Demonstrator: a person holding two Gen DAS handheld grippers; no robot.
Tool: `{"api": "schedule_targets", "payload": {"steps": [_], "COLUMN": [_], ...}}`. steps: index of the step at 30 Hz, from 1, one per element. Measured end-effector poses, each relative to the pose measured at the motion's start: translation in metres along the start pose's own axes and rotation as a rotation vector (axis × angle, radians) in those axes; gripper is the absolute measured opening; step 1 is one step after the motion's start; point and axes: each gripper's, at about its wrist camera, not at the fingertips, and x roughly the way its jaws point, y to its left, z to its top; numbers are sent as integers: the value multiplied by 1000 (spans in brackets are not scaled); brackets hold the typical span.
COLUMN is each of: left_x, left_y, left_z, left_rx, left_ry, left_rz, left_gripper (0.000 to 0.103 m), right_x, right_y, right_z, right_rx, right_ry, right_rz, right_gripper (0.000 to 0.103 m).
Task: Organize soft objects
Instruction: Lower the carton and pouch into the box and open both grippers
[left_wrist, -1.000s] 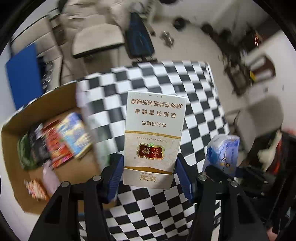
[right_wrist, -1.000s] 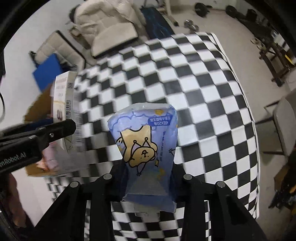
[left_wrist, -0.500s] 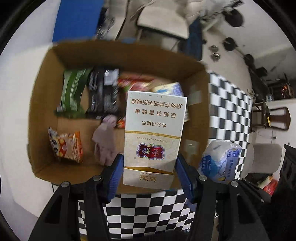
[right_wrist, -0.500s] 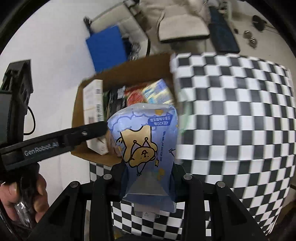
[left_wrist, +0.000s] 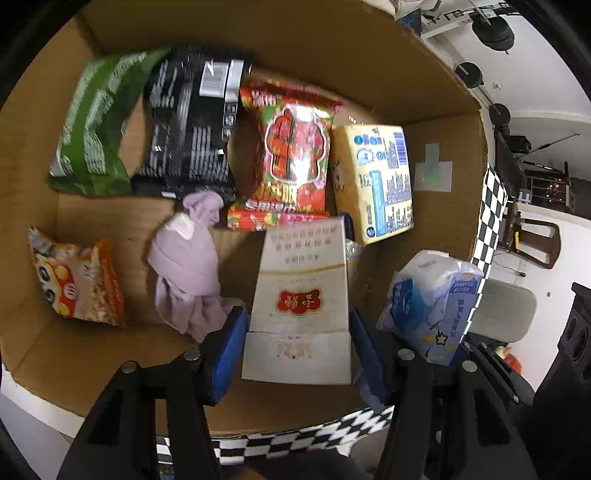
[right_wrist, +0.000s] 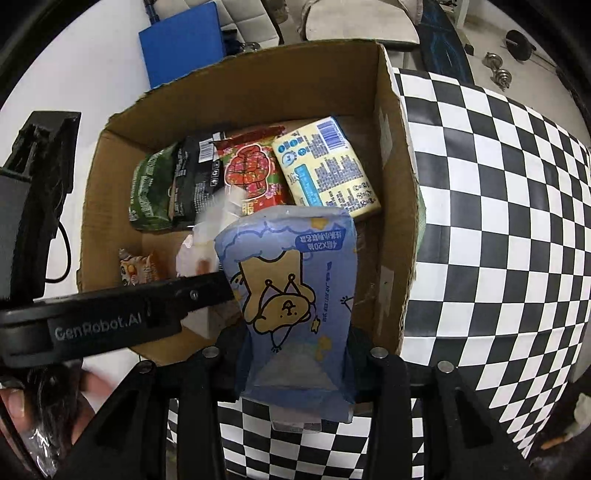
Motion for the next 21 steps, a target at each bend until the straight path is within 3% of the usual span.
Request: {"api": "schedule_targets", "payload": {"steps": [2,4,6,11,14,19,21], "left_x": [1,-4,-7,-24,-38,-64,-74], "left_y": [2,3,4,2,-1,-7,-10], "left_z": [0,-2,-3,-10,-18,-38,-48], "left_rx": [-18,-18,-15,16,47,127,155], "left_ry": [1,-24,-39,-85,-140,-282,-337], "left_rz": [-9,13,34,112,164,291,343], "left_gripper": [65,83,88,95,95,97,97], "right_x": [2,0,-4,-14,-20,-29,-33], "right_y": [1,0,0,1,3,8,9], "right_z": [2,2,2,0,-3,-12,-15], "right_rx": [-3,5,10,16,11,-1,-3], "right_ry": [3,-2,-12,-27,-43,-57,-71], "right_rz": [-19,-30,-38,-37,-55,-83,-98], "right_gripper": [56,74,87,89,97,98,103]}}
